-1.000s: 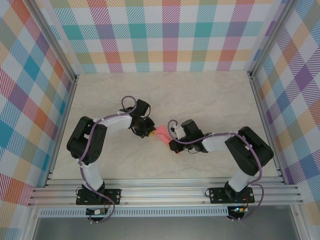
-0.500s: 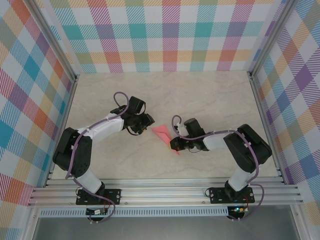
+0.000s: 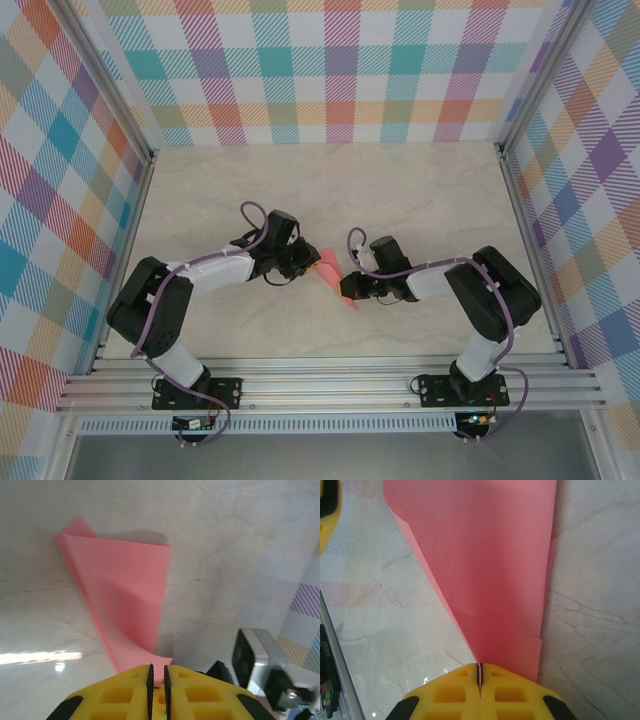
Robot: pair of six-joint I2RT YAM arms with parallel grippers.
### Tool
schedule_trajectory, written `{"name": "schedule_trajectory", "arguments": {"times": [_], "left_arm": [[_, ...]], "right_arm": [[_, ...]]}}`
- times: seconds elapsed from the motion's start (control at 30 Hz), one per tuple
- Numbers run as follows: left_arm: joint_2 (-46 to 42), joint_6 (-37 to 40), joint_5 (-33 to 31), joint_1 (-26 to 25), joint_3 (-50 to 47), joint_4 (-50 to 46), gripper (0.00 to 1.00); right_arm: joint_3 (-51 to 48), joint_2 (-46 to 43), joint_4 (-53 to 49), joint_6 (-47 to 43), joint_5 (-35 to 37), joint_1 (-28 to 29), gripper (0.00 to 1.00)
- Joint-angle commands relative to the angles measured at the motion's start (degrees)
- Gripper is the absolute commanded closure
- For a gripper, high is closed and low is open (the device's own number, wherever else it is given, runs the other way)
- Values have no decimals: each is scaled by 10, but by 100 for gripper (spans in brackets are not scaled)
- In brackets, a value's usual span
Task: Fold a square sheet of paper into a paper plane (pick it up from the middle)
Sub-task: Fold the wing for the fifth time at the center of the table.
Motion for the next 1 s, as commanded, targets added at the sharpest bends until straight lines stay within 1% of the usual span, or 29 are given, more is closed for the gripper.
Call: {"name": "schedule_trajectory", "arguments": {"times": [0.0,0.1,0.2,0.3,0.7,0.8,0.97], "left_arm": [[21,-17,11,-21,-25,103,85],[40,-23,2,-38,-43,151,85],[48,-40,-18,-53,-77,219,85],[53,-49,-29,-60,-93,257,84],[63,-39,-29,-66,-109,291,80],[56,-38,-28,-67,-118,307,79],[36,-29,-36,-69,-131,303,78]], "right_arm": [[-12,32,-42,11,28,2,97],[-11,35,-47,21,31,2,98],[-10,39,-51,25,25,1,98],[-8,41,-56,25,21,0,98],[6,52,-73,28,11,-6,98],[8,54,-77,30,10,-7,98],[11,62,-79,33,7,-9,98]]}}
